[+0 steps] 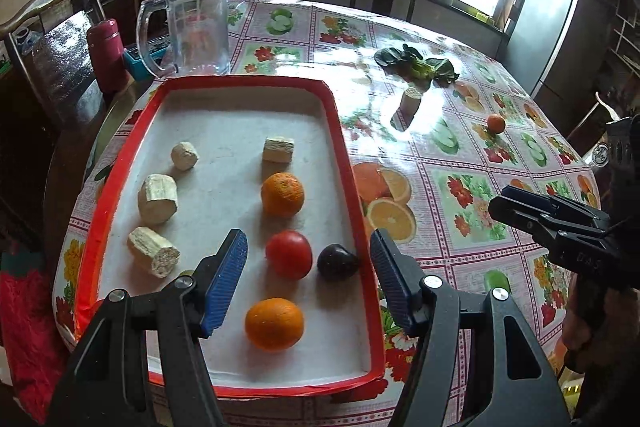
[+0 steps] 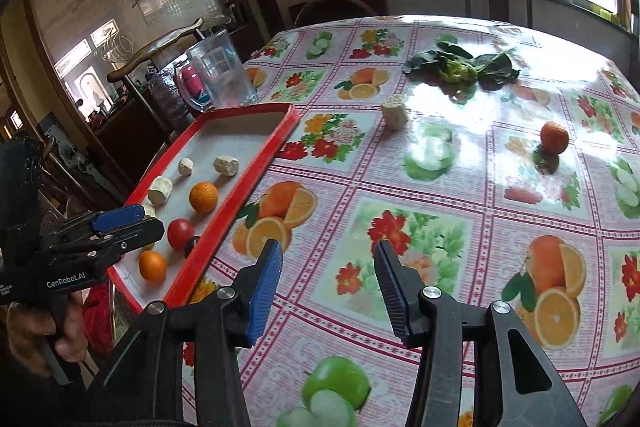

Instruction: Organize fruits

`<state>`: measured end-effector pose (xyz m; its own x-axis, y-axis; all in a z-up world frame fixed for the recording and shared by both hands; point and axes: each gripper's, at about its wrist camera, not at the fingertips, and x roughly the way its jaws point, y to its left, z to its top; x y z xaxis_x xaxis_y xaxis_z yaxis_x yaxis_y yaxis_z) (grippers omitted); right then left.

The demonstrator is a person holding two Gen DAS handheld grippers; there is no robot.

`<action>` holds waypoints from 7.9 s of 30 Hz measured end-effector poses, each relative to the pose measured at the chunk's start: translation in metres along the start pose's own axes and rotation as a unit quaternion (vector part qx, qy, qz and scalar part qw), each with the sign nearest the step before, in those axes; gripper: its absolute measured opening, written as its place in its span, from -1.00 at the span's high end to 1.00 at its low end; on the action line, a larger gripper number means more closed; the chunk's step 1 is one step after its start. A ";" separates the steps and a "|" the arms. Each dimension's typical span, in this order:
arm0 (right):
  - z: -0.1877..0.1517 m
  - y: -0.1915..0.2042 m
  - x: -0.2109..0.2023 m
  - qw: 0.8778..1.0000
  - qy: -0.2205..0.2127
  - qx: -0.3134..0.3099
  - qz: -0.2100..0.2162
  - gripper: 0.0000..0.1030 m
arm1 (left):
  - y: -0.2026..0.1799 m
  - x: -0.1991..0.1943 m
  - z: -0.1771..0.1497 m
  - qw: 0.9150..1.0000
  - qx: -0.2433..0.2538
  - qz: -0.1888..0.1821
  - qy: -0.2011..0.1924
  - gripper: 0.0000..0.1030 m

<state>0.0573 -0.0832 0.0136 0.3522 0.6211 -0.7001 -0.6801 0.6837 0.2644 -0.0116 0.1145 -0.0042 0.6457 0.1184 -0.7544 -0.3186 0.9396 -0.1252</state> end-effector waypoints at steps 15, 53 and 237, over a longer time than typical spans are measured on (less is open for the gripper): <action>-0.007 -0.065 -0.011 0.998 -0.006 0.049 -0.038 0.00 | -0.042 0.020 0.015 0.999 0.035 -0.016 0.014 -0.22; 0.070 -0.195 0.058 0.985 -0.014 0.090 -0.148 0.00 | -0.120 0.172 0.124 0.998 0.026 -0.047 0.045 -0.22; -0.020 0.141 -0.018 0.948 0.003 -0.289 0.135 -0.90 | 0.043 -0.076 -0.083 0.997 0.023 0.073 -0.021 -0.61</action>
<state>-0.0580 -0.0053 0.0497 0.1120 0.7399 -0.6633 -0.9844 0.1739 0.0279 -0.1322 0.1192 -0.0057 0.6236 0.2674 -0.7346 -0.3794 0.9251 0.0147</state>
